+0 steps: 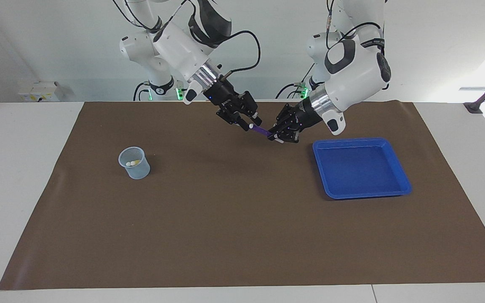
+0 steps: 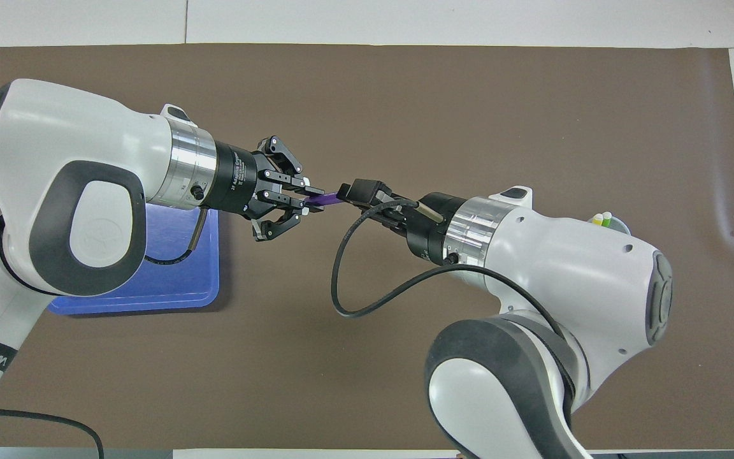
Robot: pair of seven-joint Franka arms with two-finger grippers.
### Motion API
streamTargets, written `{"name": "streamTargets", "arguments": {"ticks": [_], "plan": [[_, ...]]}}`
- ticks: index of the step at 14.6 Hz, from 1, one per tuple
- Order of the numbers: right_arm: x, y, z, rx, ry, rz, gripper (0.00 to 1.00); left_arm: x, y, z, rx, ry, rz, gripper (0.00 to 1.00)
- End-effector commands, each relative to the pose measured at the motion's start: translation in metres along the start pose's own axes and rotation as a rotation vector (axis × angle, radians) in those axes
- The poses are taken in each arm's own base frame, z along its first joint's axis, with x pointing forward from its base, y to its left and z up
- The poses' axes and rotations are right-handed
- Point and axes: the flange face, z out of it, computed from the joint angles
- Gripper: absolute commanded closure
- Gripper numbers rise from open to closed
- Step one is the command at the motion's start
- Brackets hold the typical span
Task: Transfer and insert pens with both arms
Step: 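Grasp the purple pen with the right gripper and open the left gripper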
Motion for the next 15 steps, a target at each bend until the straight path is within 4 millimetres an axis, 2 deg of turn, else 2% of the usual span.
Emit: {"name": "streamTargets", "arguments": {"ticks": [1,3,5,7,8,15], "plan": [[0.005,-0.002,0.002,0.016,0.012,0.0,0.5,-0.002,-0.009,-0.002,-0.019,-0.006,-0.018,1.0],[0.005,-0.002,0.001,0.016,0.012,0.002,0.52,-0.003,-0.01,-0.001,-0.018,-0.008,-0.019,1.0],[0.005,-0.004,0.001,0.02,0.014,0.014,0.61,-0.002,-0.009,-0.002,-0.019,-0.011,-0.023,1.0],[0.007,-0.005,0.001,0.022,0.015,0.032,0.82,-0.003,-0.01,-0.002,-0.018,-0.011,-0.022,1.0],[0.007,-0.005,0.002,0.022,0.013,0.04,1.0,-0.003,-0.01,-0.004,-0.021,-0.012,-0.022,1.0],[0.015,-0.001,-0.003,0.019,0.016,0.064,1.0,-0.004,-0.011,-0.003,-0.03,-0.019,-0.047,1.0]]}}
